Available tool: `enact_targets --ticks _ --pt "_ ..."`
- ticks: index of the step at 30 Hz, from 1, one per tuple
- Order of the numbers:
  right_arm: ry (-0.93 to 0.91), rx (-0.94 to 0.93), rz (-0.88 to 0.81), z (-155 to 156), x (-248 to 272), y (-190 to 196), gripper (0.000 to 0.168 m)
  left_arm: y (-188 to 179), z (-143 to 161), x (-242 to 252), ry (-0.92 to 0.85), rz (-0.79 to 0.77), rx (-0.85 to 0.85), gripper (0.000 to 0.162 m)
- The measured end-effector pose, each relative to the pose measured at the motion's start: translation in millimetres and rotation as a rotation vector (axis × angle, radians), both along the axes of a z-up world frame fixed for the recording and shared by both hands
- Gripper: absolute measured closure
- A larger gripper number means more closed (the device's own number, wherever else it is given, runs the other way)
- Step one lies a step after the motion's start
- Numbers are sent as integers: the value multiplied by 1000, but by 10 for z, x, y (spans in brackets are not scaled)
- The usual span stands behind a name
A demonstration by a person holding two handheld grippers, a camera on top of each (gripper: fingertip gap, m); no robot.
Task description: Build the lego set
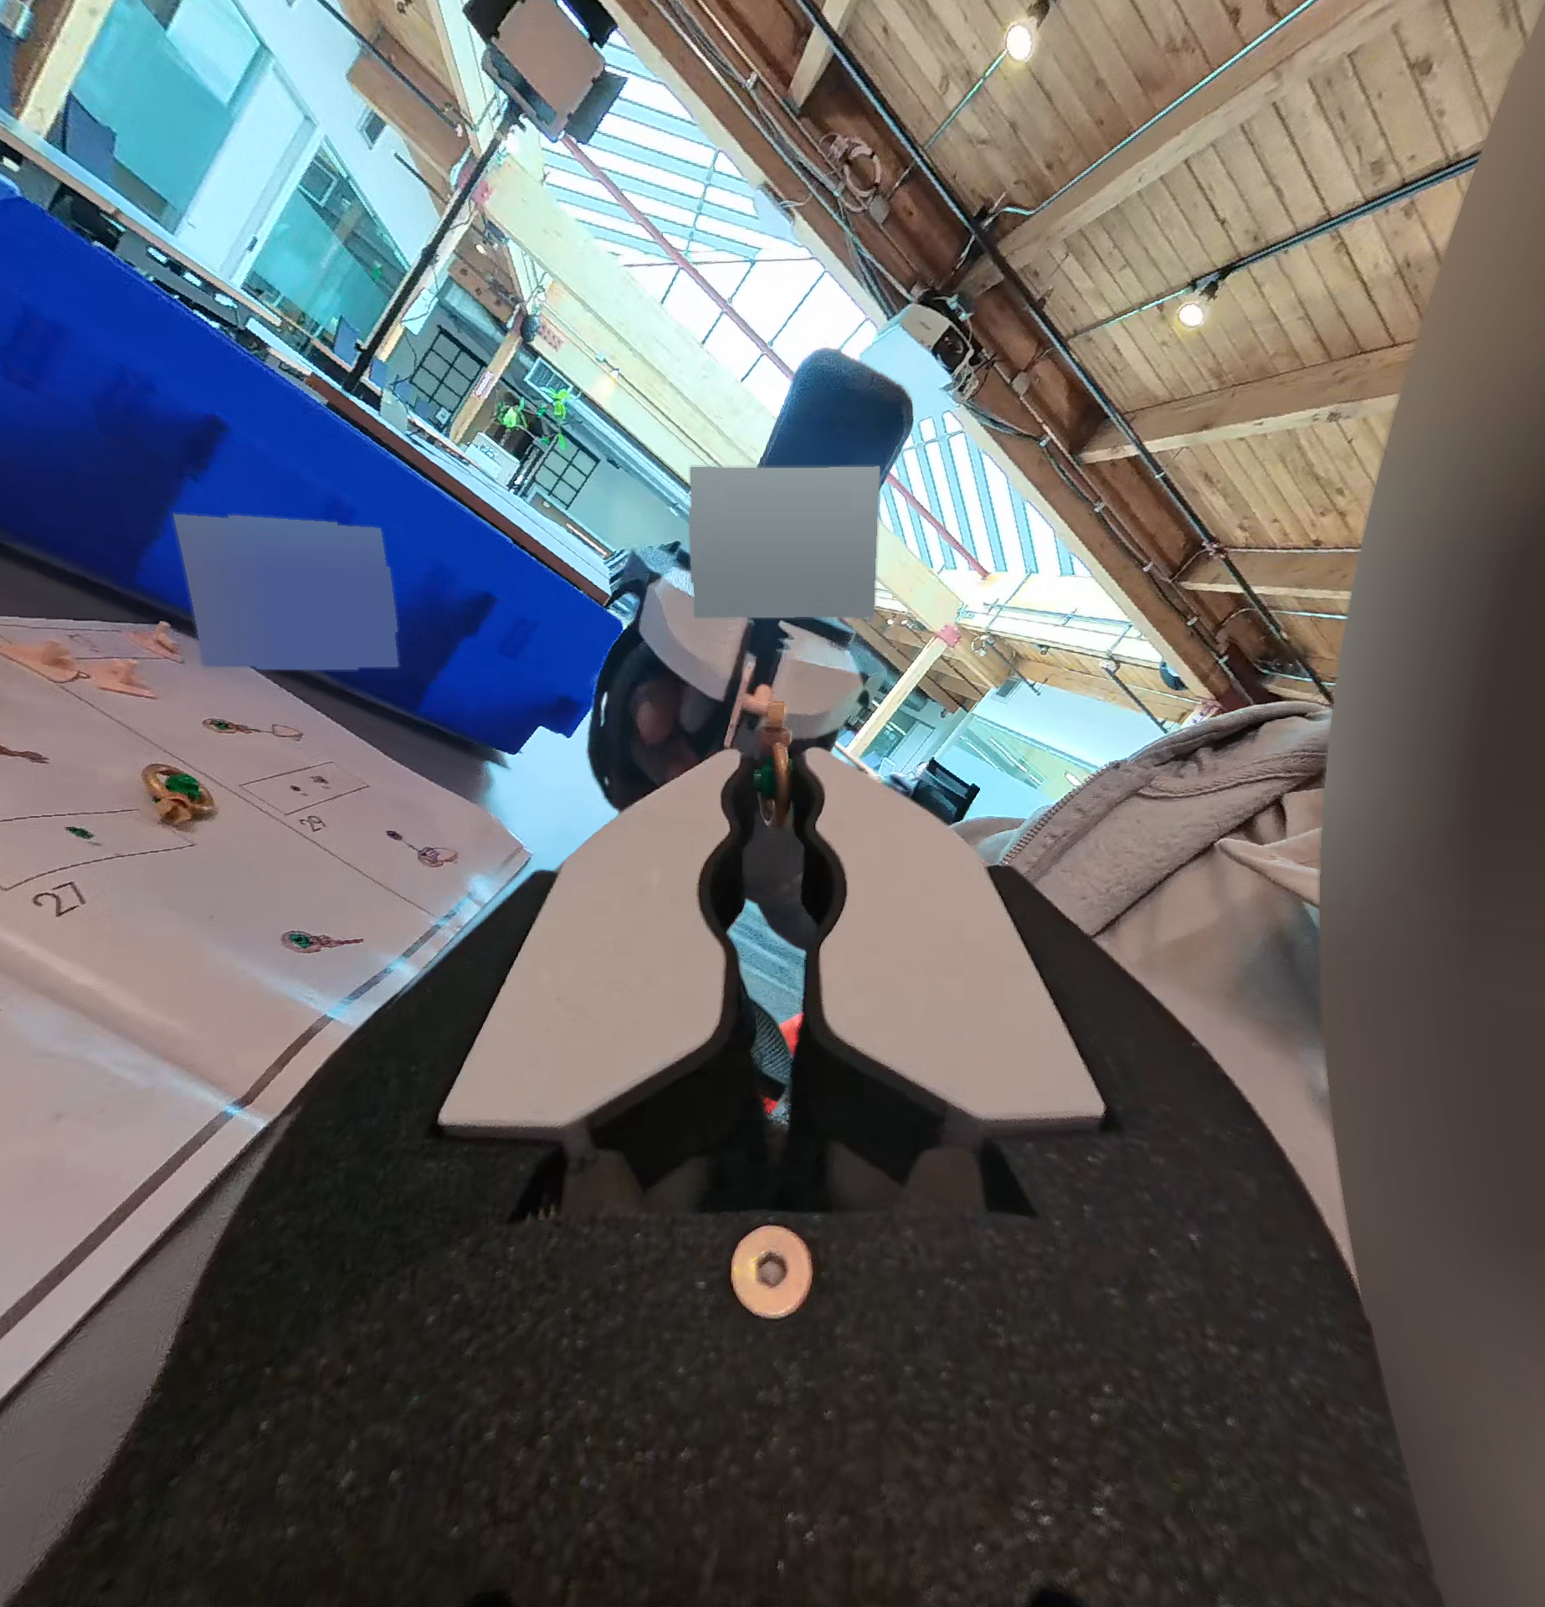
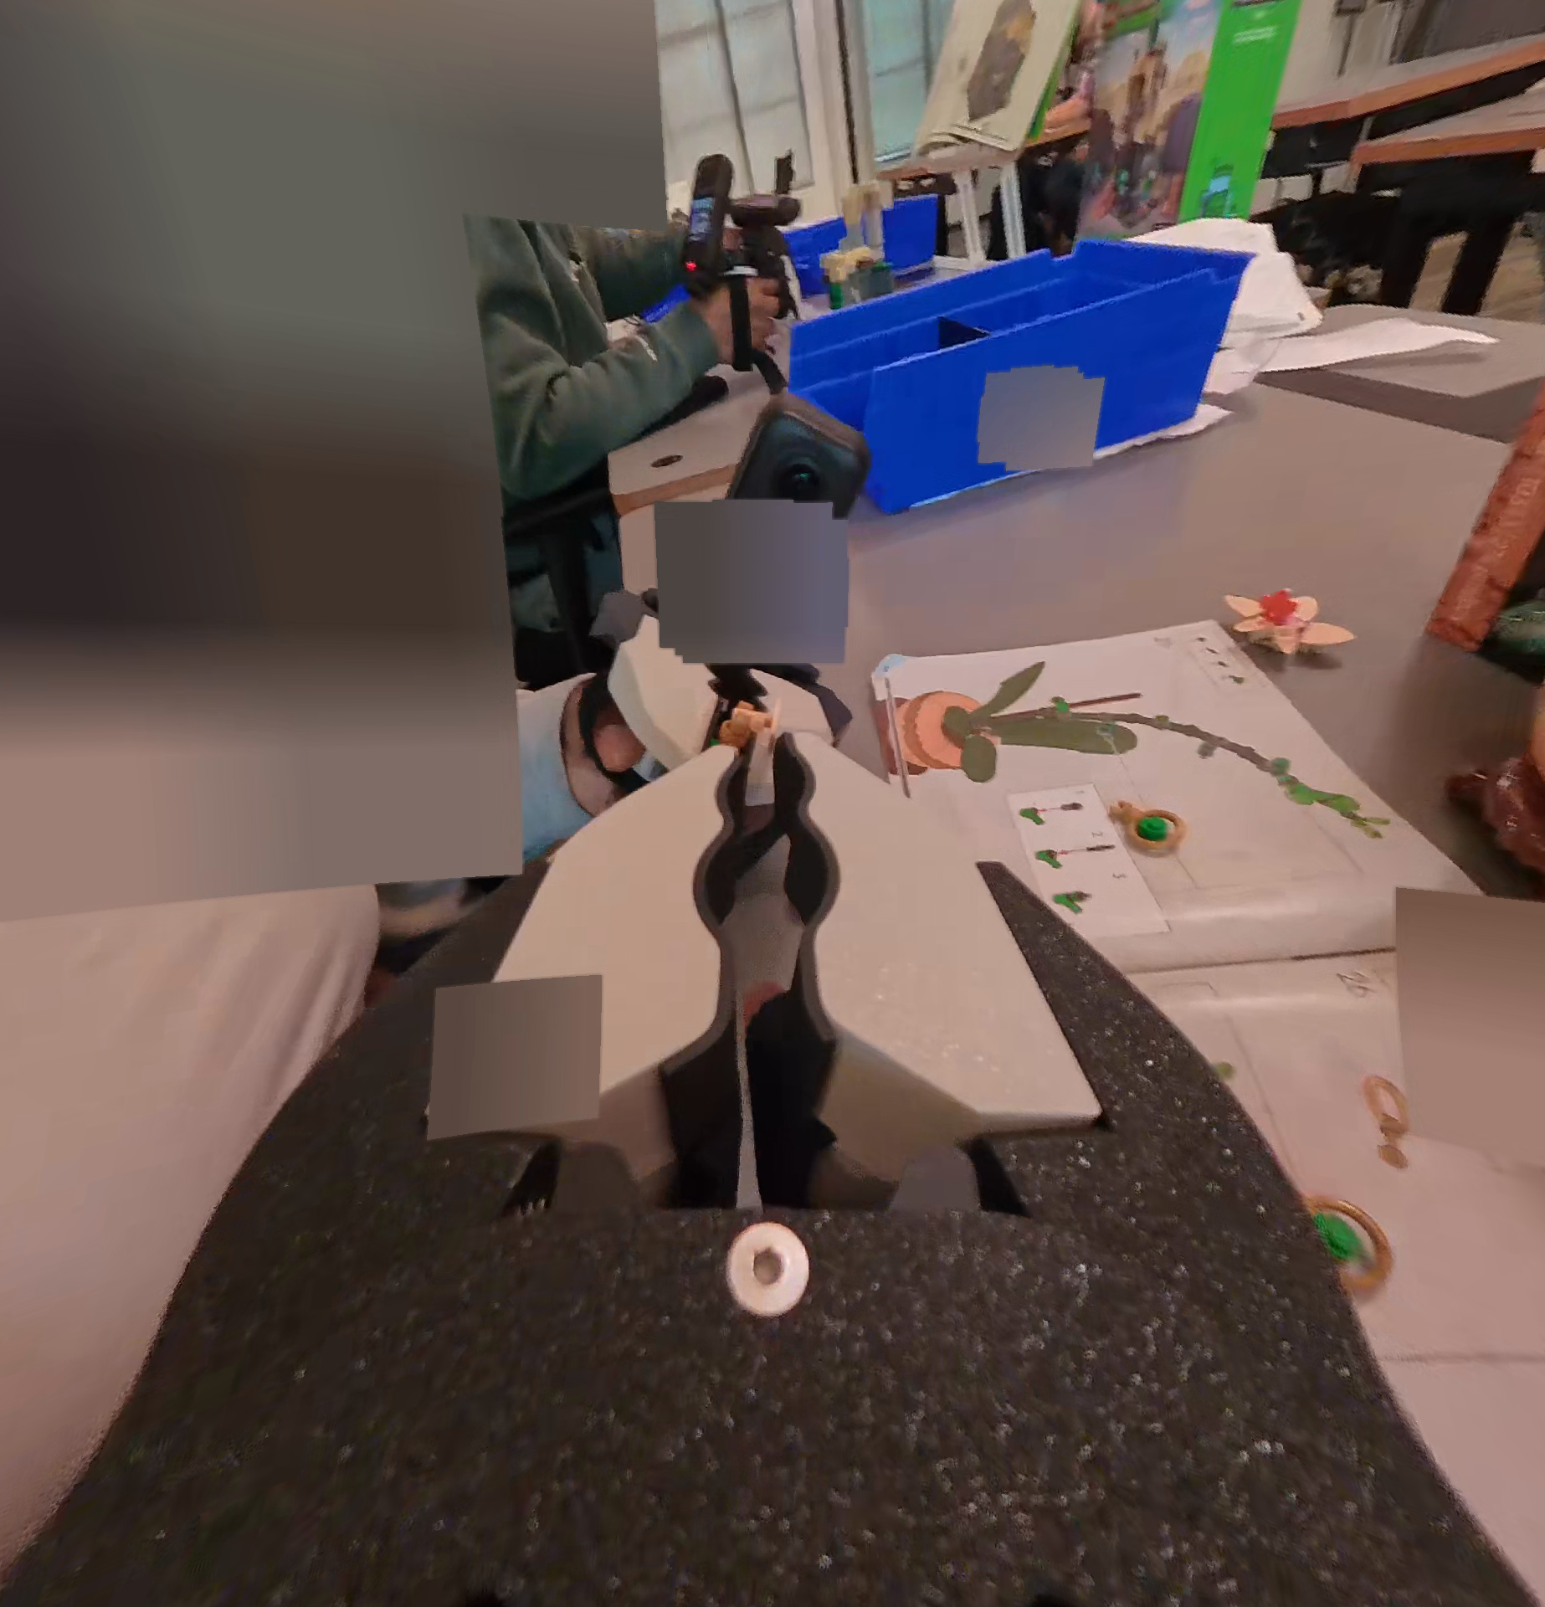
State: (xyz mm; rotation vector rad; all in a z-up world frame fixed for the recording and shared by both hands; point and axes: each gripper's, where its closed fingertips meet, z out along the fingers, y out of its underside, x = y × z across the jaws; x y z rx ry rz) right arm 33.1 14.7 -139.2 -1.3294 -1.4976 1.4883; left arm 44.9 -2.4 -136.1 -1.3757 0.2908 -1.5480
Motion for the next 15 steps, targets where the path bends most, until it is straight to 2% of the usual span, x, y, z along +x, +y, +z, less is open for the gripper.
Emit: enact_targets --ticks 1,8,15 --pt "8 -11 8 0 -13 -15 162 -6 -9 5 -3 -6 0 155" --pt "25 -8 74 -4 -9 -52 166 -54 -29 44 38 -34 21 155" --pt "-167 99 173 -163 58 -88 167 -92 -219 132 265 -34 35 155"
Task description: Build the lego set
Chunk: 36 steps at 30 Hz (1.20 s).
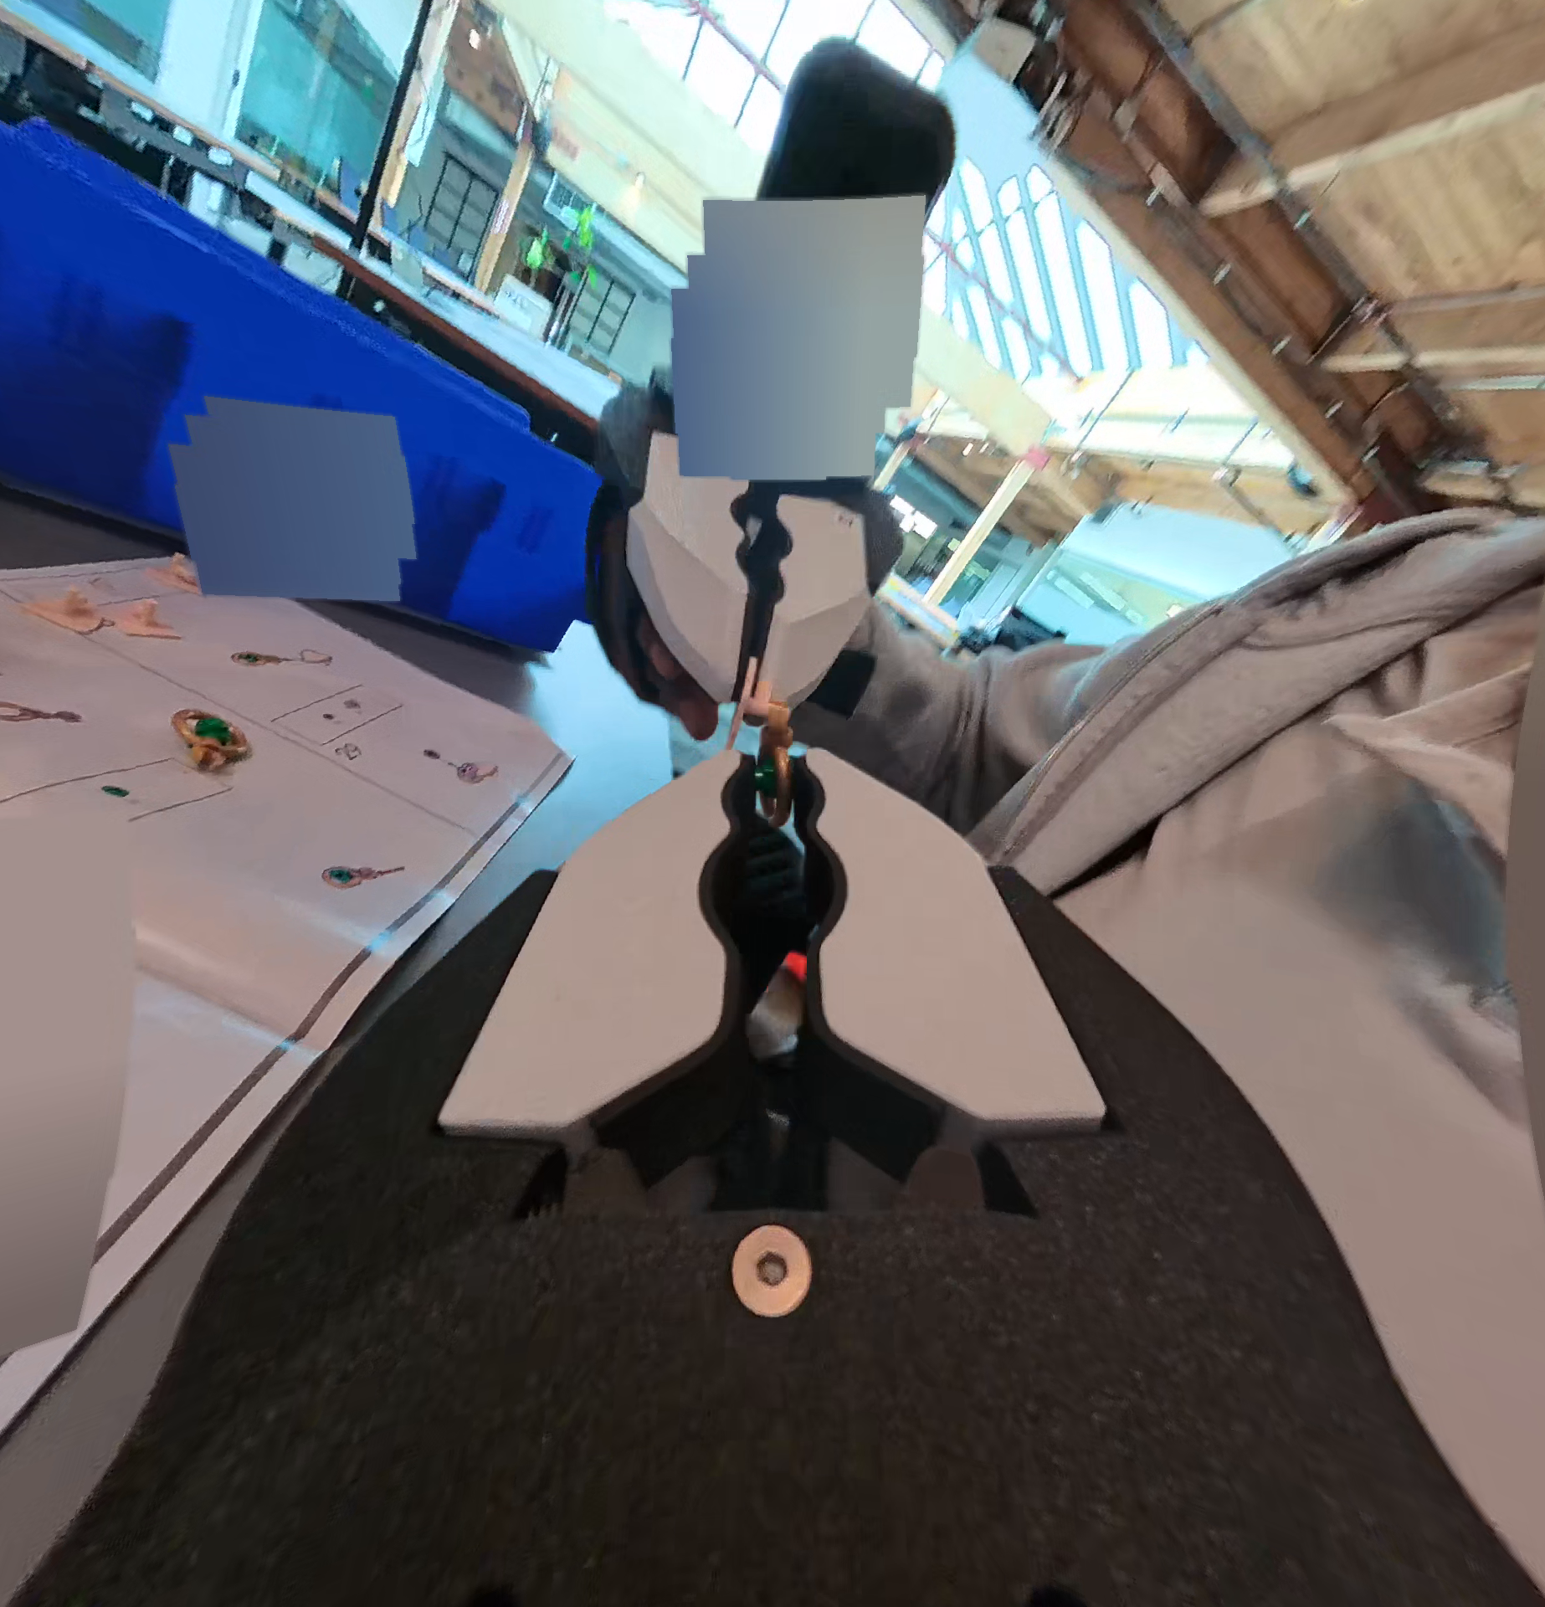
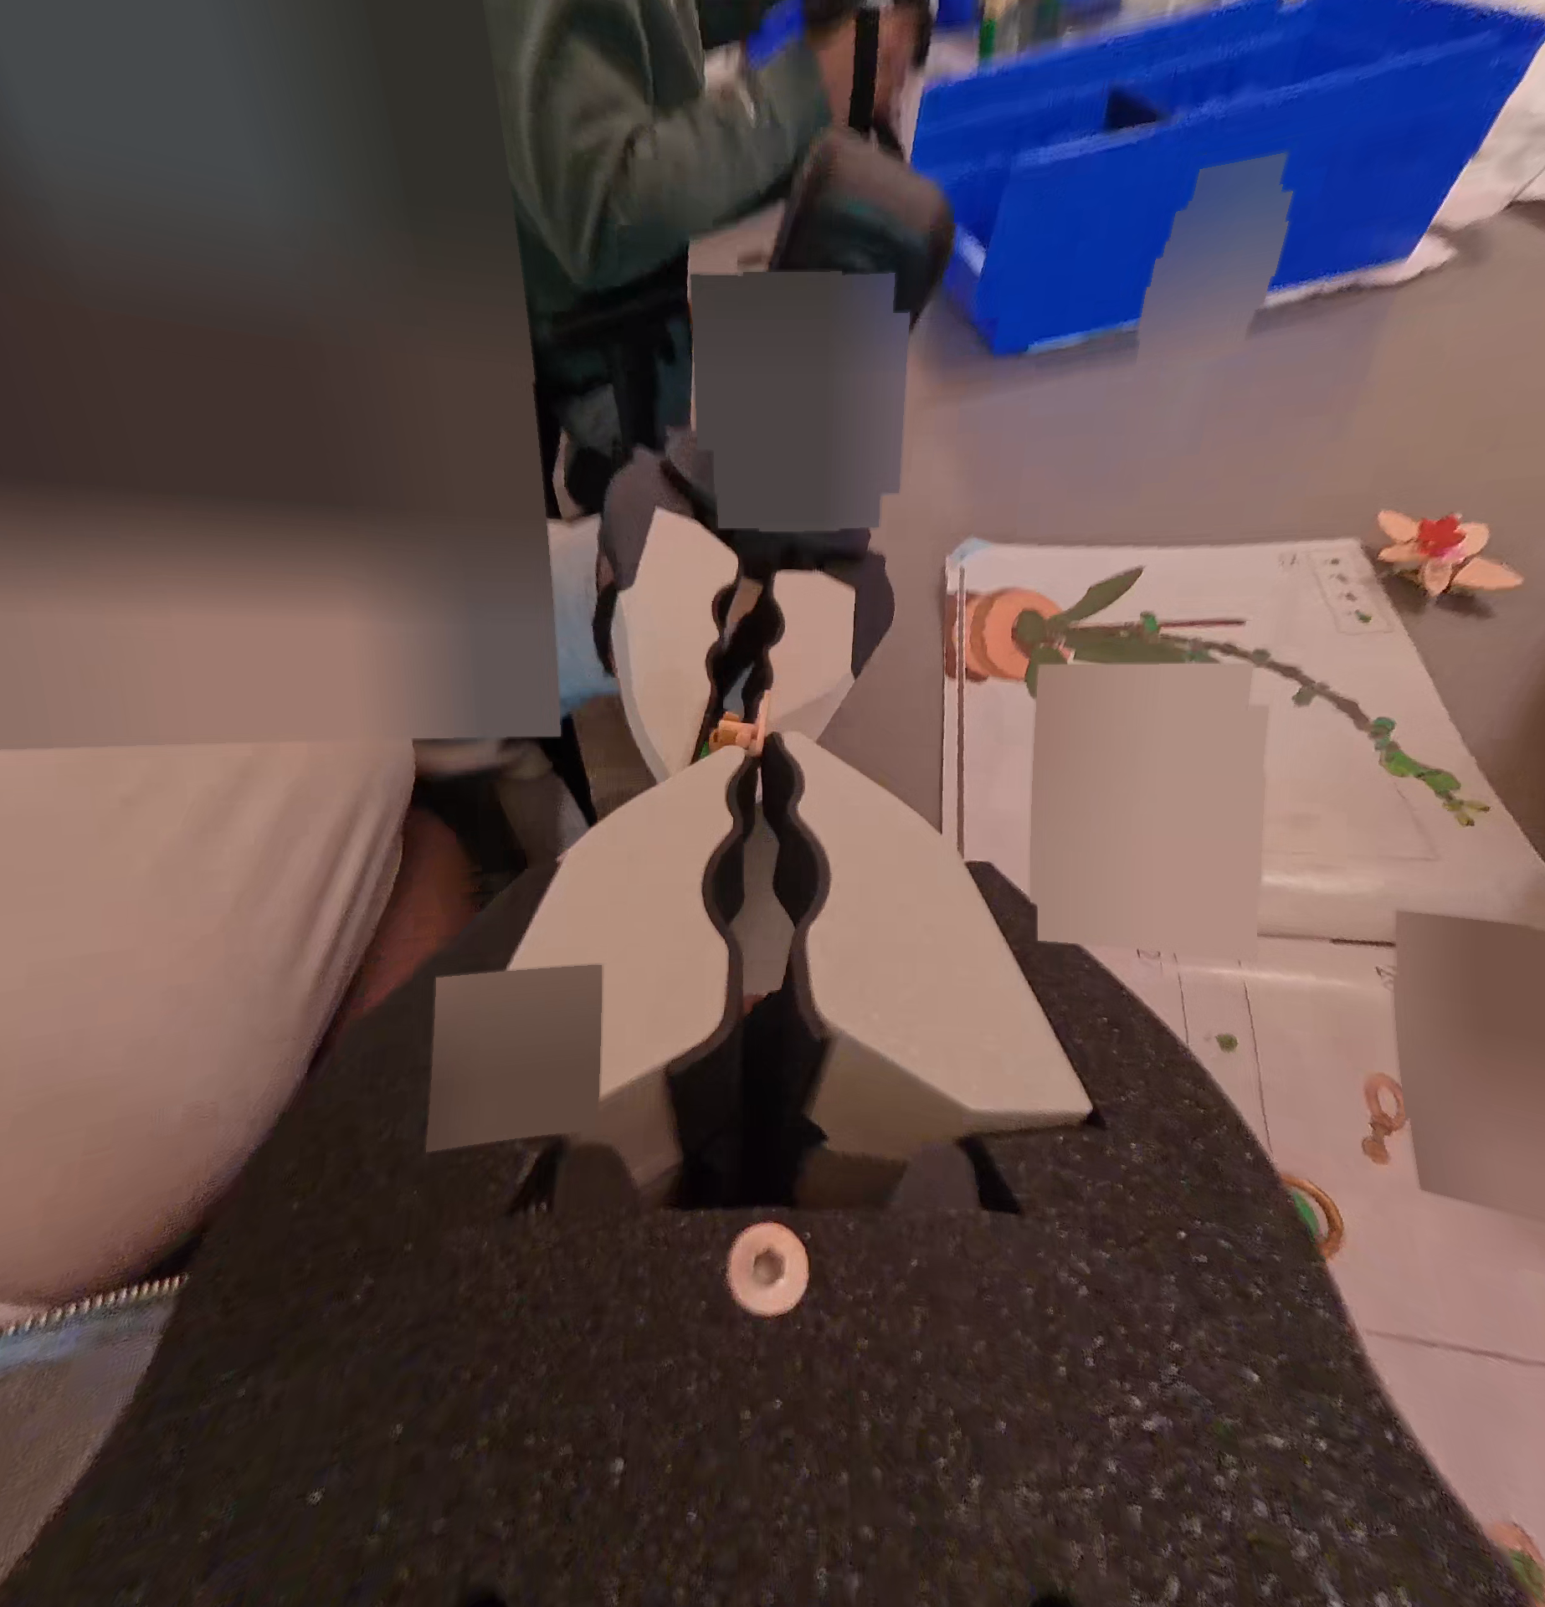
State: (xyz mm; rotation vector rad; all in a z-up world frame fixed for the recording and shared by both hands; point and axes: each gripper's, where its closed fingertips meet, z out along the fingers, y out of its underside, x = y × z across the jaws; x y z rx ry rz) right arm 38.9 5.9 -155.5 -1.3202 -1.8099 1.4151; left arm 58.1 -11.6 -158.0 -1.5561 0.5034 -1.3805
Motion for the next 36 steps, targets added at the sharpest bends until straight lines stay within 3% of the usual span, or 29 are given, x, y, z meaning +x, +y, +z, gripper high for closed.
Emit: enact_targets --ticks 7,16,36 --pt "-362 212 127 -290 151 4 167 -4 -310 128 249 2 -47 154" --pt "-714 437 249 -466 269 9 167 -18 -496 209 375 -8 -120 154" --pt "-878 493 352 -584 404 -38 167 -94 -620 308 485 -53 -124 154"
